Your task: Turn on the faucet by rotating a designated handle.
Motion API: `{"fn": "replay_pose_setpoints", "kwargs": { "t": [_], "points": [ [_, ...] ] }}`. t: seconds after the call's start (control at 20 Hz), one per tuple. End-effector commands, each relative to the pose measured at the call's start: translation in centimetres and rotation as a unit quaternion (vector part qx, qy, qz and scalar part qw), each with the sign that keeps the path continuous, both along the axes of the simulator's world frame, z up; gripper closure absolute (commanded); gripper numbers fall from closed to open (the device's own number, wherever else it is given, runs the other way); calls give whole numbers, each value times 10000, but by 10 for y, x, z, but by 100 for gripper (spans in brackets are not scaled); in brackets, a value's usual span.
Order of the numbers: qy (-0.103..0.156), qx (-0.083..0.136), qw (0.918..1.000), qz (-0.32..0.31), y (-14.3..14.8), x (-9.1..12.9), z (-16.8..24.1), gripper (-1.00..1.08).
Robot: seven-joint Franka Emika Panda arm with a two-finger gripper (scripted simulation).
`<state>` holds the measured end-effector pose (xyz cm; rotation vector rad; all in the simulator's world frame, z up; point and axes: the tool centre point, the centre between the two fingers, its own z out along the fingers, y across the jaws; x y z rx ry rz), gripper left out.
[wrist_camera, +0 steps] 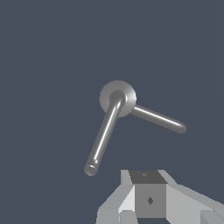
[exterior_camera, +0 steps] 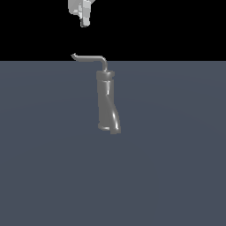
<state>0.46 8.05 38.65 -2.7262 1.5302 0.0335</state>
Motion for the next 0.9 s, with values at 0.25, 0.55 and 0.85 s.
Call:
{"fn": "replay_pose_setpoints", "kwargs": {
  "t": [0.25, 0.55, 0.85],
  "points": [
    [-6, -52, 9963, -853, 20, 35, -36, 108],
    [-18, -91, 9901, -1398, 33, 55, -62, 108],
    [-28, -116, 9848, -1735, 42, 67, -79, 108]
  ]
}}
